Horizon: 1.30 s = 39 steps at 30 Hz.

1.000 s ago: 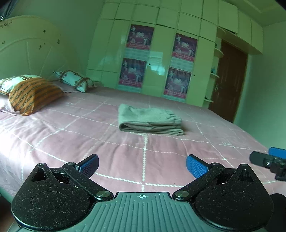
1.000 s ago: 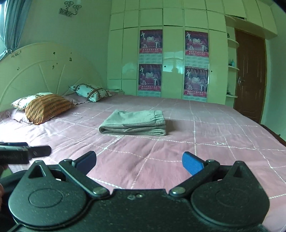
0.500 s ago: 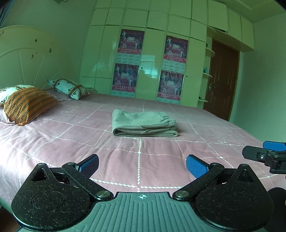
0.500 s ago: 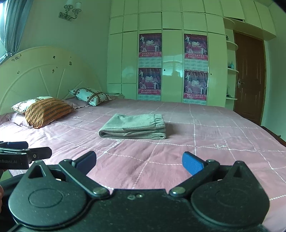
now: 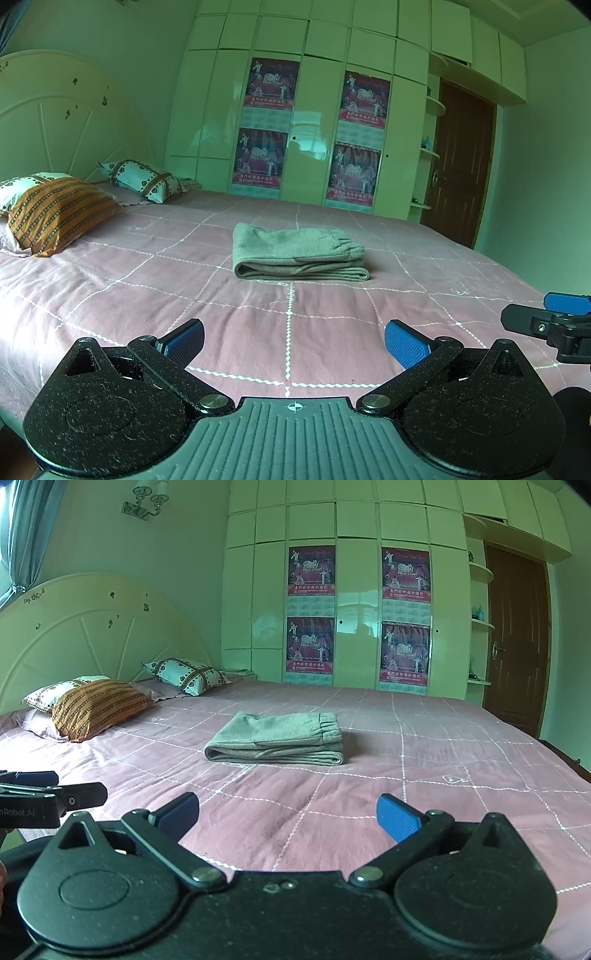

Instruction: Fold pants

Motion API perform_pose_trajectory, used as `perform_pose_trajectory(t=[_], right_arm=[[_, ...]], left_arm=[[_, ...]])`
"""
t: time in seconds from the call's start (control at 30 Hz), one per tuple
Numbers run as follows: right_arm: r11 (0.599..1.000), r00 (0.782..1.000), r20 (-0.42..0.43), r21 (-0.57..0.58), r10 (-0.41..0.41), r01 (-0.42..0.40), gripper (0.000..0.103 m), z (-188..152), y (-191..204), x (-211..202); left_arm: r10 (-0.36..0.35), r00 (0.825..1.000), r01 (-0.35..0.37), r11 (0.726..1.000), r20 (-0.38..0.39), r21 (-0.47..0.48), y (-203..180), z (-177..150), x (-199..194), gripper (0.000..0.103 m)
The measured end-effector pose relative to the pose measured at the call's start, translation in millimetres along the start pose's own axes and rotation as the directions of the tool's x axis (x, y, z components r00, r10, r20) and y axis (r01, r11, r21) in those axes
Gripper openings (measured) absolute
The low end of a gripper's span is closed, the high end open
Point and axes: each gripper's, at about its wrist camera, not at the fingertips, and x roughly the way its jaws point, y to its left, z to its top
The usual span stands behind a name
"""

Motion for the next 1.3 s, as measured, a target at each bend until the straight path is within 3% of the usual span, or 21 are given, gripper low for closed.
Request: perform_pose_trajectory(t=[1.3], right_arm=[[1.000,1.000,-0.002,-0.003,0.004,-0.004,0.097,0.2,-3.4,-0.5]], left_arm=[[-0.007,1.000,0.007,1.000,-0.009,0.007,1.1,0.5,1.4,0.103]])
